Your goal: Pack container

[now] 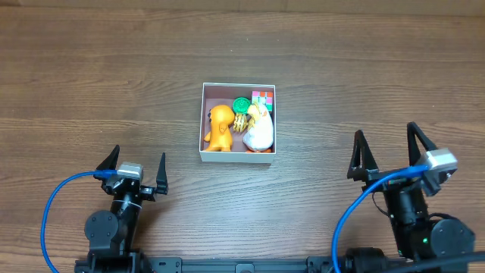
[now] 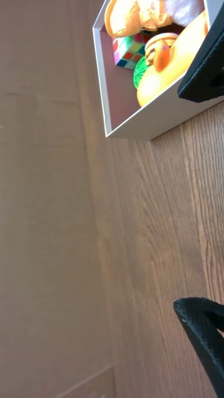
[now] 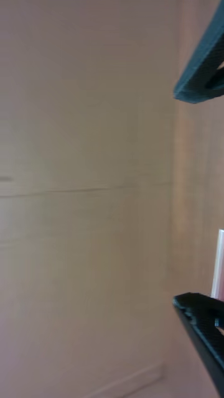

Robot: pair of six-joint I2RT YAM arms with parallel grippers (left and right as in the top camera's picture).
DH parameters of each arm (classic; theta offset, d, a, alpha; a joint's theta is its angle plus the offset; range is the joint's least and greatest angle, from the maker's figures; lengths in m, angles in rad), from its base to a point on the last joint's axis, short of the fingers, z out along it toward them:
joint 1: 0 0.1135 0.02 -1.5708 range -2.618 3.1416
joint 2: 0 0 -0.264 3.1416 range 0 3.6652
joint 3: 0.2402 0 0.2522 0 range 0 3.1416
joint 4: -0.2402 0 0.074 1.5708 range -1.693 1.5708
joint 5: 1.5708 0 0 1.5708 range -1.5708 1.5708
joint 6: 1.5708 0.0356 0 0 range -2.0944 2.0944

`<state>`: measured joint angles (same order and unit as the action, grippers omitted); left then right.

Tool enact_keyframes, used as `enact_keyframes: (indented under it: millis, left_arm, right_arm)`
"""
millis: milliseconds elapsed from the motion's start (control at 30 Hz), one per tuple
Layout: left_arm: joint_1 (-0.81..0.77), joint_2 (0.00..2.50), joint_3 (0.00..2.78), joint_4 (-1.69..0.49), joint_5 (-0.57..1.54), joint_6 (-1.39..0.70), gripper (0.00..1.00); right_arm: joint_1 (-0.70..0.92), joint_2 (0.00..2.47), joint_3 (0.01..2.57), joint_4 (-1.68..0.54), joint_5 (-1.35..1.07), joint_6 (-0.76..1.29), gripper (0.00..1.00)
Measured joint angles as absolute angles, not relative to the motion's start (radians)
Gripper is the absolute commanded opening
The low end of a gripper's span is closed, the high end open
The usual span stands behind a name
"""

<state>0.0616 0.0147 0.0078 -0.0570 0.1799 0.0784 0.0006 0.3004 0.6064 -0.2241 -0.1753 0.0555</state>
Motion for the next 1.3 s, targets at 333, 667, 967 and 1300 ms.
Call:
enact_keyframes:
  millis: [333, 667, 967, 1300]
  left_arm:
    - [0.062, 0.015, 0.008, -0.057, 0.180, 0.078, 1.00]
    - [0.062, 0.015, 0.008, -0.057, 0.180, 0.079, 1.00]
    - [0.062, 0.015, 0.008, -0.057, 0.180, 0.079, 1.00]
    - [0.062, 0.015, 0.008, -0.057, 0.180, 0.079, 1.00]
  right_arm:
    - [0.001, 0.145, 0.401, -0.089, -0.175, 0.052, 1.00]
    - [0.001, 0.015, 0.327, -0.053, -0.175, 0.052, 1.00]
    - [0.001, 0.015, 0.226, 0.067, -0.168, 0.050, 1.00]
    - [0.001, 0.015, 0.060, 0.247, -0.167, 0.049, 1.00]
